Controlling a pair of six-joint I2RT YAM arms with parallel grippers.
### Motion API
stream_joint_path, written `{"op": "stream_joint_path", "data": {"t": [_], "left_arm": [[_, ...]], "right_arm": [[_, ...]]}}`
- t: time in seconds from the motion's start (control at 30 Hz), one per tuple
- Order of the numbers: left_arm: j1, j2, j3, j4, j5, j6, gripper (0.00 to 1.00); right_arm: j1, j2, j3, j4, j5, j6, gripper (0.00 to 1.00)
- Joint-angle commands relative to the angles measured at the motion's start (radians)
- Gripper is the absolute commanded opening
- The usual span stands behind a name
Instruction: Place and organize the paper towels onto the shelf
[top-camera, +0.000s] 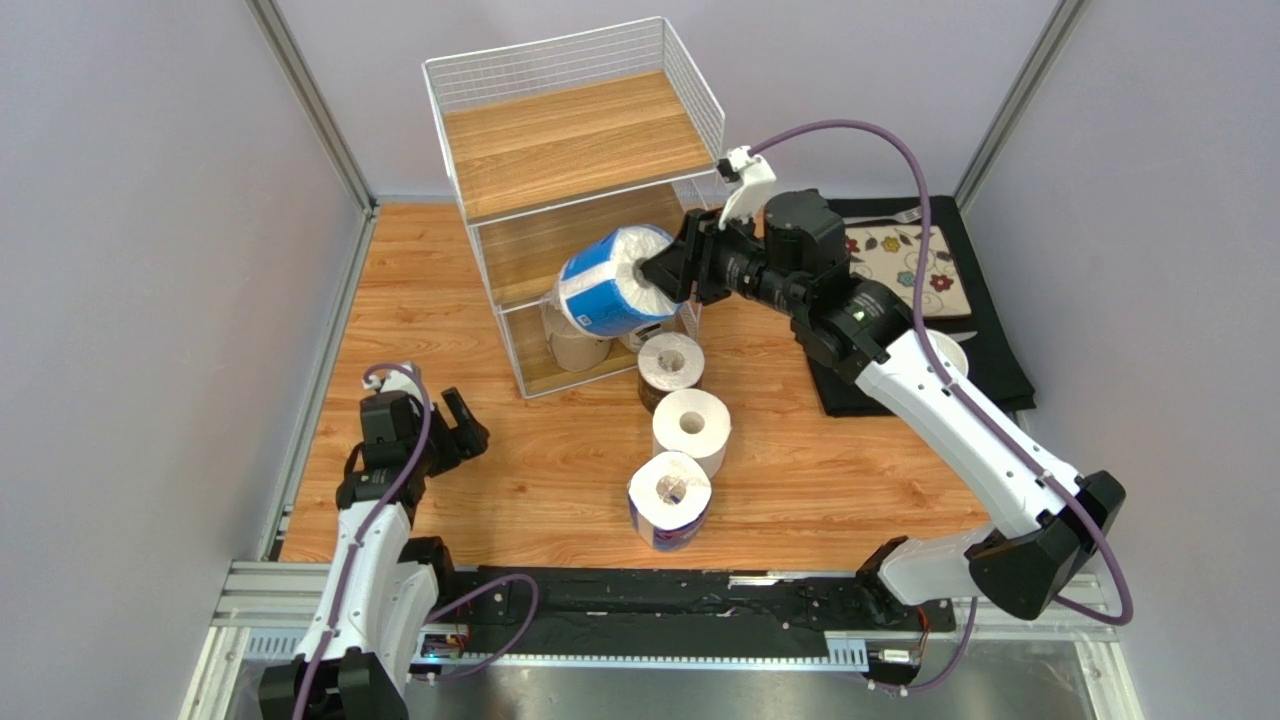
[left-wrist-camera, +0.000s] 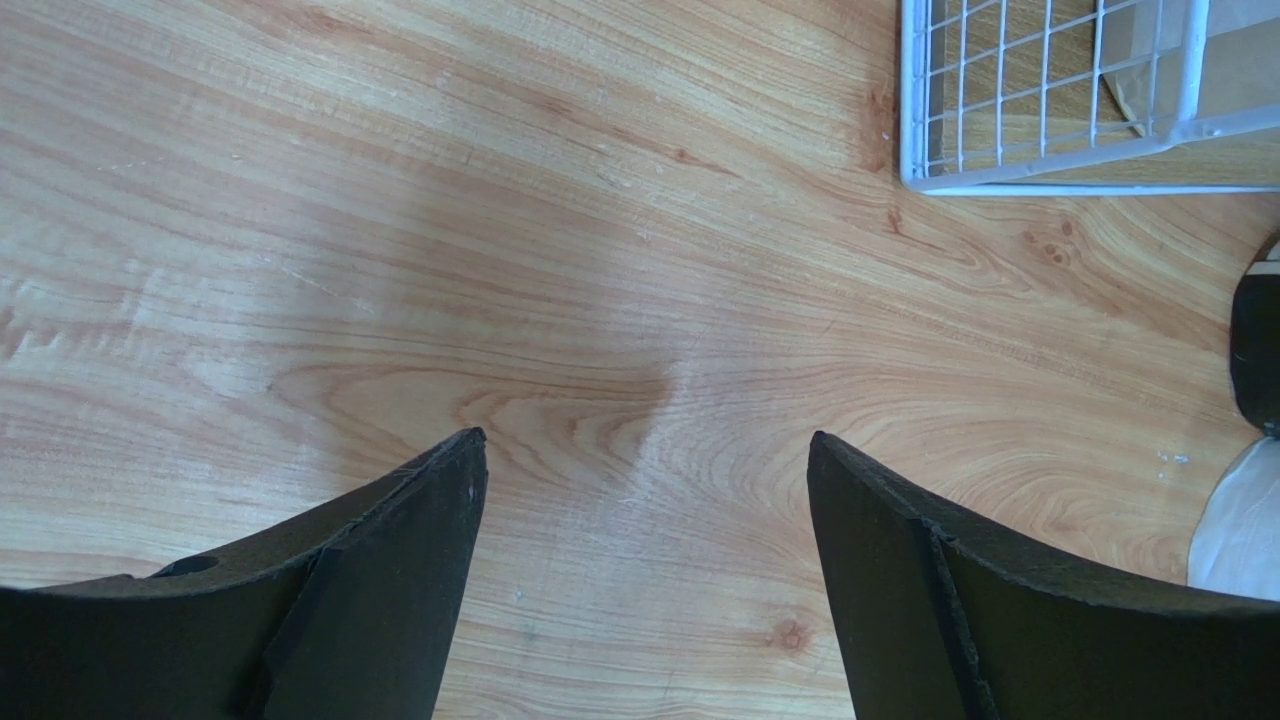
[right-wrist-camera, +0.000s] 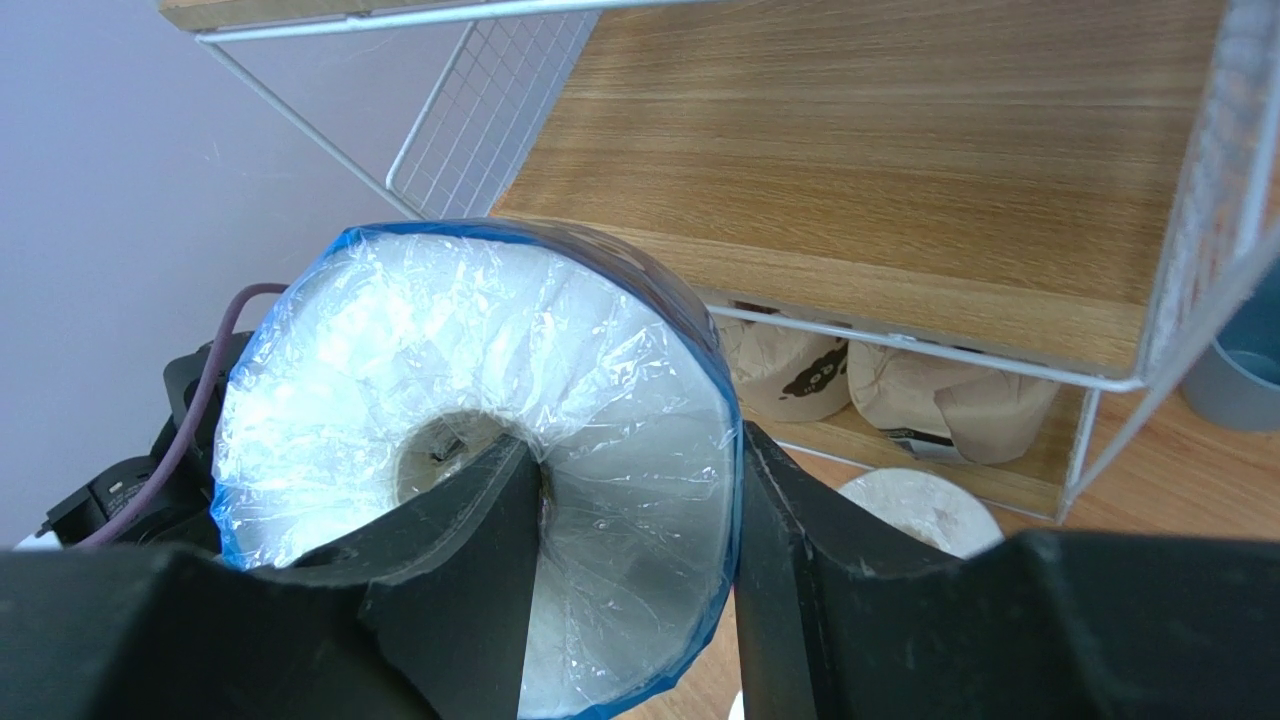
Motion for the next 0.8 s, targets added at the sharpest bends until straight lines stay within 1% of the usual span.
{"op": "stream_joint_path", "data": {"t": [0.0,0.43,0.77], "left_arm": [[0.007,-0.01,-0.002,0.021,0.018,0.005,0.87],[0.007,-0.029,-0.008,0.012,0.039,-0.029,0.87],[0.007,-0.043,-0.018,-0.001,0.05,-0.037,0.87]], "right_arm": [[0.035,0.016,0.066,0.139,0.061,-0.025,0.22],[0.058,0.12,0.131,0.211,0.098,-0.056,0.2],[0.064,0.175,0.174,0.225,0.109,-0.068,0.2]]}}
